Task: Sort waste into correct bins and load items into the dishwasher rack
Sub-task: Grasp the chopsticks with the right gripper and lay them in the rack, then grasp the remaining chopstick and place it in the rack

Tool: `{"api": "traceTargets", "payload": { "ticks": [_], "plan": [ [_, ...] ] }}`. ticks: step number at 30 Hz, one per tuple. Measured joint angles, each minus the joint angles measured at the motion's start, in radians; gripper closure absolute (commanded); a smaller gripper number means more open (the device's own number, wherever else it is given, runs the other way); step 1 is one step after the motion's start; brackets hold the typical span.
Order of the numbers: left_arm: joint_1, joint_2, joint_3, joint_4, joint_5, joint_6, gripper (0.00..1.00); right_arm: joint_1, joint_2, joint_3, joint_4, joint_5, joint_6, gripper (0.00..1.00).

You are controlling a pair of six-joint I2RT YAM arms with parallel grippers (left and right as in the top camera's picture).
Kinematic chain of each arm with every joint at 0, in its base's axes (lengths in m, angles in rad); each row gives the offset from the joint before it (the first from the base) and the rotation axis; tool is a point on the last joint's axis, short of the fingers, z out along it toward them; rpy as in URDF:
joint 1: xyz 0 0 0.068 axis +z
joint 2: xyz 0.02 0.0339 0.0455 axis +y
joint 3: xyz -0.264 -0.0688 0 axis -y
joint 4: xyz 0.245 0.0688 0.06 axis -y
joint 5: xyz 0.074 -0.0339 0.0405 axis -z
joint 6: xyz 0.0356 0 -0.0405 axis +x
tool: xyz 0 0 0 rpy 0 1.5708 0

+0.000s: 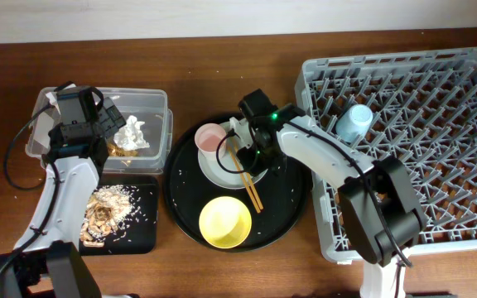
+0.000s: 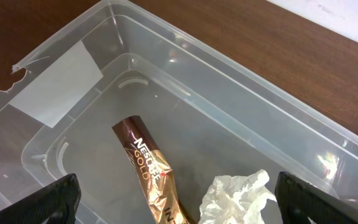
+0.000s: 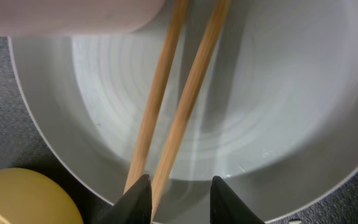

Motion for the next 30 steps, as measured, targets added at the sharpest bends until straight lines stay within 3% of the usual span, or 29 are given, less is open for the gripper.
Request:
{"api": "traceTargets", "payload": {
  "ticks": [6,10,12,17,21,24,28,30],
  "plan": [
    [0.0,0.0,0.0,0.0,0.0,0.0,0.01,0.008,0.041,0.0,0.028,-0.003,0.0,0.76],
    [0.0,0.0,0.0,0.0,0.0,0.0,0.01,0.008,0.042,-0.029,0.045,0.001,0.0,0.91],
    [0.0,0.0,0.0,0.0,0.0,0.0,0.01,0.008,0.042,-0.029,0.039,0.001,-0.001,0.93],
    [0.0,0.0,0.0,0.0,0.0,0.0,0.01,-0.018,-0.045,0.114,-0.118,0.017,0.003,0.93],
    [0.0,0.0,0.0,0.0,0.0,0.0,0.01,-0.237,-0.262,0.218,-0.324,0.089,0.035,0.96],
    [0.0,0.0,0.0,0.0,0.0,0.0,0.01,-0.386,-0.274,0.219,-0.426,0.099,0.064,0.95],
    [0.0,0.0,0.0,0.0,0.0,0.0,0.01,-0.418,-0.262,0.137,-0.367,0.099,0.089,0.94],
    [0.0,0.0,0.0,0.002,0.0,0.0,0.01,-0.418,-0.258,0.027,-0.233,0.099,0.092,0.81]
  ]
}}
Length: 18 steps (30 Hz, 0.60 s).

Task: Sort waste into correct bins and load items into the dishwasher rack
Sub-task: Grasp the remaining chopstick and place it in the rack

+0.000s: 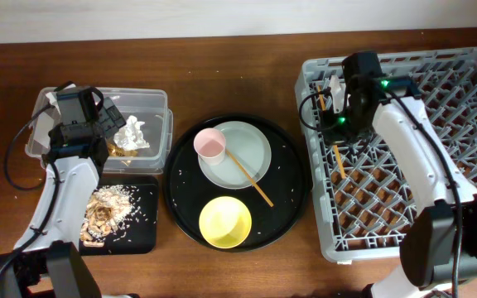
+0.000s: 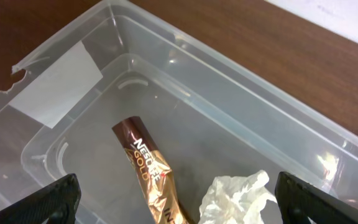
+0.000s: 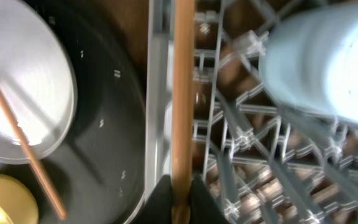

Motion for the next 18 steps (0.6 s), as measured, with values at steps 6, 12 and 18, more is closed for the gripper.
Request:
{"api": "traceTargets", "payload": {
  "ticks": [6,12,18],
  "plan": [
    [0.0,0.0,0.0,-0.001,0.0,0.0,0.01,0.0,0.001,-0.072,0.051,0.009,0.006,0.76],
    [0.0,0.0,0.0,-0.002,0.0,0.0,0.01,0.006,0.001,-0.073,-0.005,-0.327,-0.03,0.75],
    [0.0,0.0,0.0,-0.001,0.0,0.0,0.01,0.226,0.001,-0.077,0.066,-0.328,-0.046,0.62]
  ]
}}
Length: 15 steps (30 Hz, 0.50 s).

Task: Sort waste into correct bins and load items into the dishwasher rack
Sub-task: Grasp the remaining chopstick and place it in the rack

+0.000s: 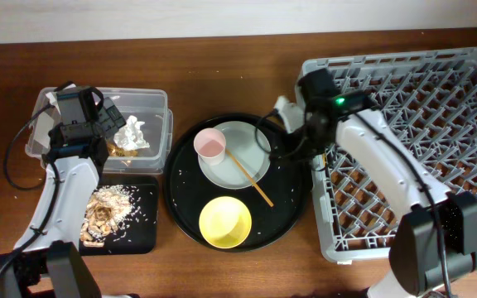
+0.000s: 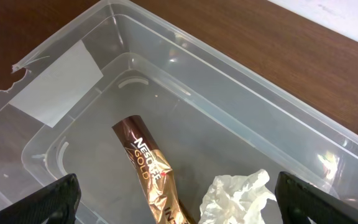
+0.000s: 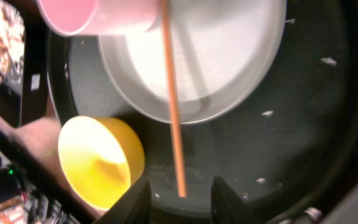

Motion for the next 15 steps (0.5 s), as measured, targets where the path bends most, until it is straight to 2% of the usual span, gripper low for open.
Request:
{"api": "traceTargets", "payload": {
  "ticks": [3,6,11,15],
  "plan": [
    [0.0,0.0,0.0,-0.001,0.0,0.0,0.01,0.135,0.001,-0.036,0.114,0.109,0.018,0.59],
    [0.0,0.0,0.0,0.0,0.0,0.0,0.01,0.194,0.0,-0.112,0.263,0.182,0.029,0.58],
    [0.0,0.0,0.0,-0.001,0.0,0.0,0.01,0.219,0.0,-0.283,0.525,0.21,0.039,0.58],
    [0.0,0.0,0.0,0.0,0.0,0.0,0.01,0.219,0.0,-0.375,0.643,0.212,0.042,0.58]
  ]
}}
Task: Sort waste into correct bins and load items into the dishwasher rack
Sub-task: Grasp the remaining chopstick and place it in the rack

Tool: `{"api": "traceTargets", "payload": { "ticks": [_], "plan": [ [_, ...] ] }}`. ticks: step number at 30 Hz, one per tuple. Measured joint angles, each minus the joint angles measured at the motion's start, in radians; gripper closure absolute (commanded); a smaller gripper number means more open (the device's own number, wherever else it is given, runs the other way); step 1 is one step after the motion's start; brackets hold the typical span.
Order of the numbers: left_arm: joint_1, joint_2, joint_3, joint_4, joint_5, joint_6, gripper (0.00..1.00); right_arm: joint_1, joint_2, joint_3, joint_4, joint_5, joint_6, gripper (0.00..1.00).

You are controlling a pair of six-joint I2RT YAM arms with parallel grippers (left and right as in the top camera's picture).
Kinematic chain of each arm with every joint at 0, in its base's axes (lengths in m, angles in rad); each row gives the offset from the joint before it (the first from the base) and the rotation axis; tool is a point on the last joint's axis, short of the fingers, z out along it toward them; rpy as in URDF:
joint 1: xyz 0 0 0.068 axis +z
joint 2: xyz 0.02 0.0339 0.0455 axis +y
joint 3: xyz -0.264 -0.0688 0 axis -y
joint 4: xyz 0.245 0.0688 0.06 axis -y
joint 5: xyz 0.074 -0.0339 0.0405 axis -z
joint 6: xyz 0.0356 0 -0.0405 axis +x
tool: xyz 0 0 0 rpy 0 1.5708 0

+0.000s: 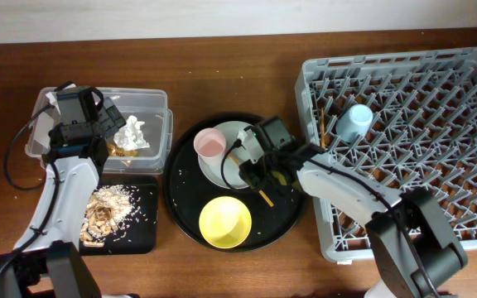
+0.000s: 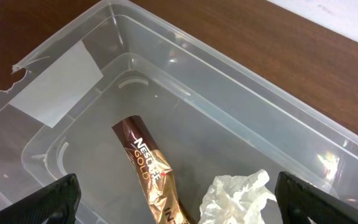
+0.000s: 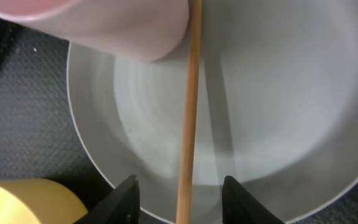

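Note:
One wooden chopstick (image 3: 191, 124) lies across the white plate (image 1: 251, 139) on the round black tray (image 1: 288, 217). My right gripper (image 3: 182, 202) is low over it and open, one finger on each side of the stick. A pink cup (image 1: 209, 142) rests on the plate's left part. A yellow bowl (image 1: 225, 222) sits at the tray's front. In the grey dishwasher rack (image 1: 412, 141) stands a light blue cup (image 1: 356, 122). My left gripper (image 2: 180, 208) hangs open and empty over the clear bin (image 1: 151, 99), which holds a gold sachet (image 2: 151, 168) and a crumpled tissue (image 2: 235, 196).
A black rectangular bin (image 1: 139, 232) with brownish scraps lies in front of the clear bin. The rack's left wall stands close to the tray's right edge. Small white crumbs dot the tray. Brown tabletop runs along the back.
My right gripper was higher above the tray near the rack's left wall; now it is low over the plate with its open fingers around the chopstick. The left arm has not moved.
Two chopsticks lay on the plate with my right gripper open at them. Then it was shut on one chopstick over the rack's left part. Then it was open over the tray with one chopstick left on the plate. Now it brackets that one.

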Motion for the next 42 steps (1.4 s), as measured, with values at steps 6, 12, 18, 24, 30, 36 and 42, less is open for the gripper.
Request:
{"api": "traceTargets", "payload": {
  "ticks": [6,12,18,24,30,36,42],
  "plan": [
    [0.0,0.0,0.0,0.0,0.0,0.0,0.01,0.0,0.0,-0.023,0.024,0.0,0.0,0.57],
    [0.0,0.0,0.0,0.0,0.0,0.0,0.01,0.0,0.061,-0.023,0.059,0.0,0.001,0.7],
    [0.0,0.0,0.0,0.0,0.0,0.0,0.01,0.0,0.066,-0.02,0.046,0.005,0.003,0.91],
    [0.0,0.0,0.0,0.0,0.0,0.0,0.01,-0.004,0.02,0.016,-0.019,0.029,0.005,0.95],
    [0.0,0.0,0.0,0.0,0.0,0.0,0.01,-0.161,-0.173,0.072,-0.2,0.08,0.034,0.96],
    [0.0,0.0,0.0,0.0,0.0,0.0,0.01,-0.449,-0.333,0.09,-0.348,0.093,0.03,0.96],
    [0.0,0.0,0.0,0.0,0.0,0.0,0.01,-0.493,-0.211,0.09,-0.359,0.092,-0.023,0.95]
  ]
}}
